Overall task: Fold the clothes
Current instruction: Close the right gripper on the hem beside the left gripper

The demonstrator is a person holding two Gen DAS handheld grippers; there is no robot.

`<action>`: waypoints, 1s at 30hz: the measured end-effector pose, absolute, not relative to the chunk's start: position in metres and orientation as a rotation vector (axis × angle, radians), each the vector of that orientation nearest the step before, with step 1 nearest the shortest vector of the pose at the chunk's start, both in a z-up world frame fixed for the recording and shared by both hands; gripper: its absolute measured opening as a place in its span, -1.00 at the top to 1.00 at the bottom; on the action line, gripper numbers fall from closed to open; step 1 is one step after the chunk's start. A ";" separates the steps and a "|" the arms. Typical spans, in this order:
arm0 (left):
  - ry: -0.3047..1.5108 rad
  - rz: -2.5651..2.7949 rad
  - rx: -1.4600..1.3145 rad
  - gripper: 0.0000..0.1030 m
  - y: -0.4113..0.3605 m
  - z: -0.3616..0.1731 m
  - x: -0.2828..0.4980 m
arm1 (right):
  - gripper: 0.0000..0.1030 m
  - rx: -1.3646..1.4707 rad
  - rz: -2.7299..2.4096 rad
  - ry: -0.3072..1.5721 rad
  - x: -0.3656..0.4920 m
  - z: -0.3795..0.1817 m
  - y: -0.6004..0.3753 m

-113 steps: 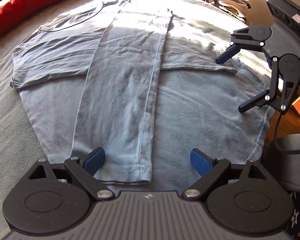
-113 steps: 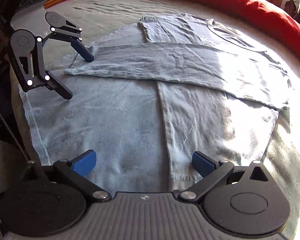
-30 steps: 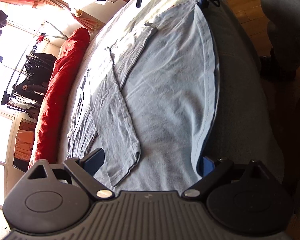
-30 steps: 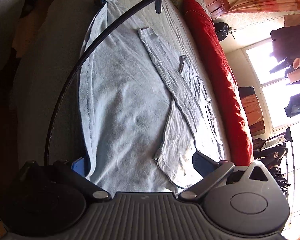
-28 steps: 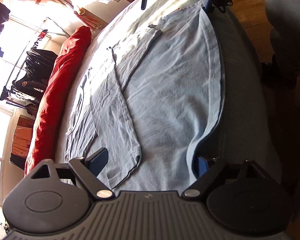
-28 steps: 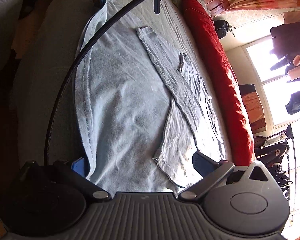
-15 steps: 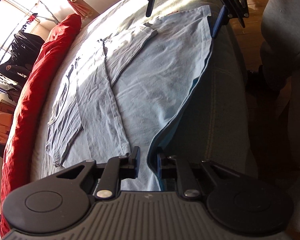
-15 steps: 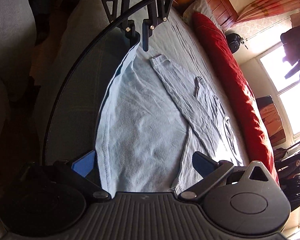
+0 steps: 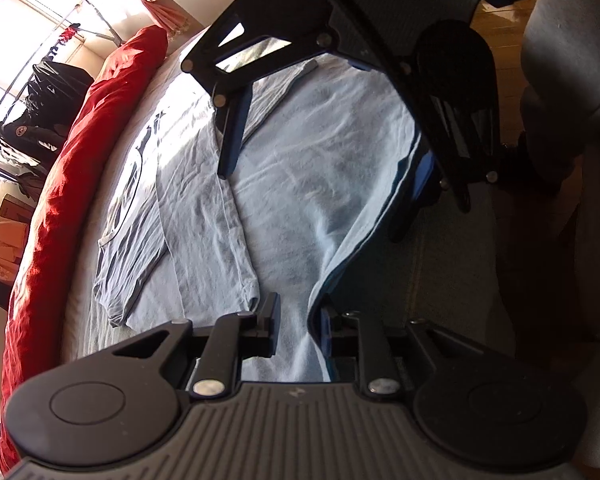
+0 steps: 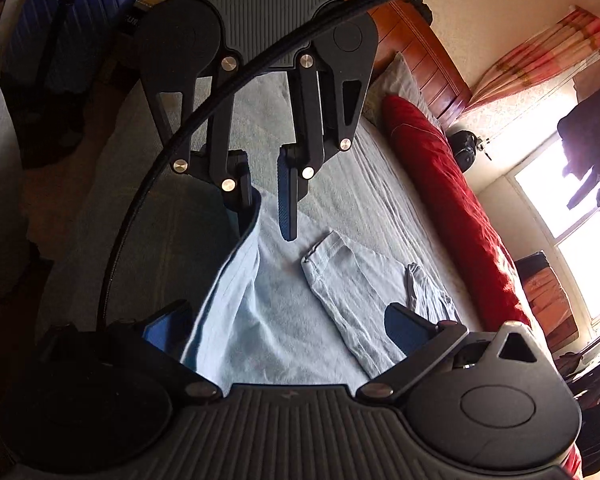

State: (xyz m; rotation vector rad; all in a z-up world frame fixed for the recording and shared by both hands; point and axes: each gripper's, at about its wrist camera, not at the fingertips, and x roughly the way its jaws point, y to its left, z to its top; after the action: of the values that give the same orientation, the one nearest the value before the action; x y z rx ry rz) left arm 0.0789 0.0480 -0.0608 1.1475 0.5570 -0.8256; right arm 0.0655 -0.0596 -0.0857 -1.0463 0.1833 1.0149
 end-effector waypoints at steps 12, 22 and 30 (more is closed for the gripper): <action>0.525 -0.829 1.171 0.18 0.033 -0.073 0.077 | -1.00 -1.026 0.931 0.223 0.088 -0.068 -0.052; 0.574 -0.761 1.080 0.82 0.030 -0.063 0.088 | -1.00 -1.046 0.916 0.292 0.073 -0.081 -0.057; 0.593 -0.763 1.102 0.83 0.037 -0.058 0.083 | -1.00 -1.083 0.706 0.403 0.074 -0.087 -0.095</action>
State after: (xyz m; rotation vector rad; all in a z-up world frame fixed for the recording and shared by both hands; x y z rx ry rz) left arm 0.0828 0.0370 -0.0578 1.1018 0.5926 -0.7632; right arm 0.0744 -0.0950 -0.0871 -1.0826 0.4032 0.7063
